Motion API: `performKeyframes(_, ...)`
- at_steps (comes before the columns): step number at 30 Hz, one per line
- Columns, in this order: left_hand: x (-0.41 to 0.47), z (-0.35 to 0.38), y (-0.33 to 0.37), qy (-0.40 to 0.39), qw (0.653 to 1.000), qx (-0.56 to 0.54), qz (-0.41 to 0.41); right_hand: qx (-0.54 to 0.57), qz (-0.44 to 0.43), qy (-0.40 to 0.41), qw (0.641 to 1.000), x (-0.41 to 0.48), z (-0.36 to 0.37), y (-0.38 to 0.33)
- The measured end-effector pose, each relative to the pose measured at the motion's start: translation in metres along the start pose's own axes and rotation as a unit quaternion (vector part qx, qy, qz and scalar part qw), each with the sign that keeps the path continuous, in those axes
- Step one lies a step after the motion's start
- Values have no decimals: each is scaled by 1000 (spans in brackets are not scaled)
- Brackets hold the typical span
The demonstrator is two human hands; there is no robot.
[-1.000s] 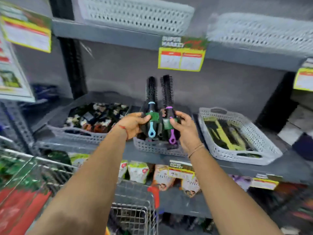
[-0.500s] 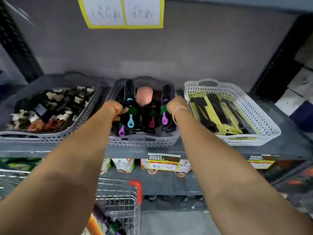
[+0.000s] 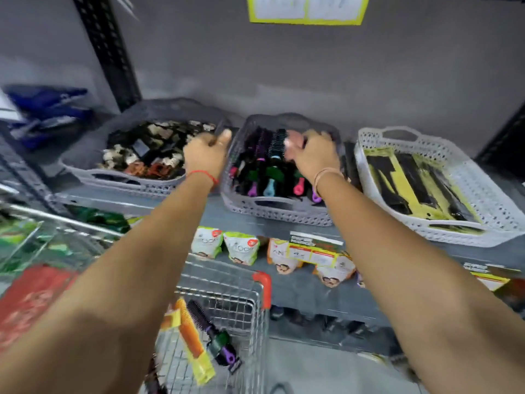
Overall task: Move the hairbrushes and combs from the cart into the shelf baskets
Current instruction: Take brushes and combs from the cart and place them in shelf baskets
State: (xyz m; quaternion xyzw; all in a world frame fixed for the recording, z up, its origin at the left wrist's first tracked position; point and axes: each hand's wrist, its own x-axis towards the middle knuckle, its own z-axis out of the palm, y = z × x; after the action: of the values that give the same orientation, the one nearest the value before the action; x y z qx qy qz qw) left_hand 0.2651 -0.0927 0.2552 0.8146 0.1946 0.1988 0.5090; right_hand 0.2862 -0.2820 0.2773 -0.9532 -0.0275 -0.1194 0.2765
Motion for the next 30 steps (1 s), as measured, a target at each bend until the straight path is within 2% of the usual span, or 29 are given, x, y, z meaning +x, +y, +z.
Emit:
performKeyframes(1, -2, -25, -8, 54, 997, -61, -10, 77, -22, 5, 997, -7, 1, -23)
performKeyframes(3, -7, -83, -31, 171, 979, -109, -23, 241, -52, -32, 969, -27, 7, -75)
performKeyframes(5, -11, -139, -66, 268, 955, -106, -65, 394, -59, -141, 907, -53, 21, -127)
performKeyframes(6, -16, -169, -89, 297, 945, -95, -103, 428, -66, -209, 877, -70, 36, -153)
performKeyframes(7, -20, -185, -104, 291, 942, -80, -144, 440, -72, -263, 856, -80, 46, -166)
performKeyframes(9, -41, -213, -142, 247, 943, -58, -217, 408, -82, -378, 827, -106, 83, -189)
performKeyframes(11, -64, -224, -177, 193, 953, -42, -228, 330, -86, -476, 811, -131, 131, -202)
performKeyframes(14, -95, -200, -210, 123, 969, -30, -214, 234, -75, -552, 797, -147, 197, -187)
performKeyframes(16, -111, -181, -238, 104, 956, -54, -271, 176, -64, -596, 781, -156, 241, -170)
performKeyframes(18, -128, -166, -276, 115, 926, -97, -347, 122, -54, -640, 757, -168, 283, -150)
performKeyframes(21, -155, -145, -330, 190, 858, -151, -453, 64, -88, -670, 735, -180, 333, -116)
performKeyframes(25, -178, -109, -386, 250, 788, -174, -535, 16, -144, -678, 721, -185, 389, -73)
performKeyframes(28, -187, -82, -411, 299, 770, -170, -538, -11, -175, -675, 717, -183, 428, -48)
performKeyframes(30, -196, -66, -425, 226, 775, -129, -575, -5, -177, -661, 729, -182, 451, -36)
